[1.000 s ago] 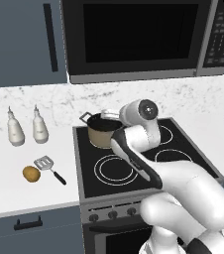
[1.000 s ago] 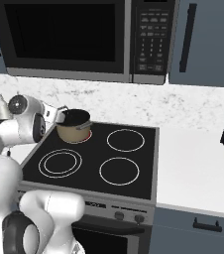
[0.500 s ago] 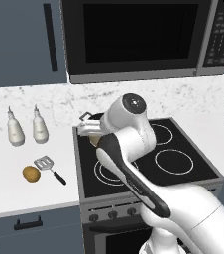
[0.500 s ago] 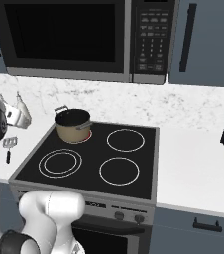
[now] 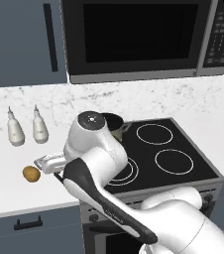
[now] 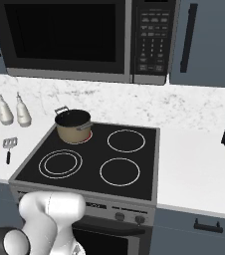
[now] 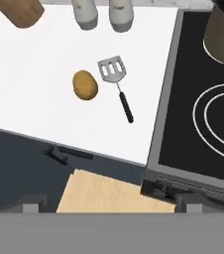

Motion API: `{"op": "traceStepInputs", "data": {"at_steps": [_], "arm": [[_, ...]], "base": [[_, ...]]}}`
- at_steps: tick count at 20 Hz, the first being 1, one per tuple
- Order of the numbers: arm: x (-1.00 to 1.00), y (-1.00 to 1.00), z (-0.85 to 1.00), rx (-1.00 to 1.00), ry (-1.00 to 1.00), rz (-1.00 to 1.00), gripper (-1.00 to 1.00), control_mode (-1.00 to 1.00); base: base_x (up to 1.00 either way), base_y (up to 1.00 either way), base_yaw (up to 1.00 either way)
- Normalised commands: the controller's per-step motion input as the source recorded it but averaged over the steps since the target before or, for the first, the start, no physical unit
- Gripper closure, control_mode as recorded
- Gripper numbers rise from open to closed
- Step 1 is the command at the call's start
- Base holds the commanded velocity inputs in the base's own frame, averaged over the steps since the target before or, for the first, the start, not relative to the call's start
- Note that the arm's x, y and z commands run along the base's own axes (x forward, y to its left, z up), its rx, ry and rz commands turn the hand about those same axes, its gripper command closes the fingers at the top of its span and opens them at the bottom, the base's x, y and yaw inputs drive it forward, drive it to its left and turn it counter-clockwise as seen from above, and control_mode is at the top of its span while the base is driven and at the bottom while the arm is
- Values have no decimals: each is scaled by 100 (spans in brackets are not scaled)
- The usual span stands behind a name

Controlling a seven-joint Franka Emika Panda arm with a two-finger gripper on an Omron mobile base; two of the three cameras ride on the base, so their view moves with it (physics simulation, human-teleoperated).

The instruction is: Put the mushroom and potato in the pot. Retrieve the spatula and lightly stir the vegetables in the pot.

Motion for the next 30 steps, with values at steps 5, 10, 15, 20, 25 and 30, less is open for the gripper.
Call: {"op": "traceStepInputs", "data": {"at_steps": [5,10,15,20,25,30], "arm": [[-3,47,-27,-17,17,13,-100,-100],[32,25,-28,-14,10,5,-100,-100],[55,12,-31,-11,0,5,-100,-100],[48,12,-42,-4,0,10,-100,-100],[29,14,-43,3,0,14,-100,-100],[17,19,-29,7,0,14,-100,-100]], "base": [[0,0,0],[0,0,0],[0,0,0],[0,0,0],[0,0,0],[0,0,0]]}}
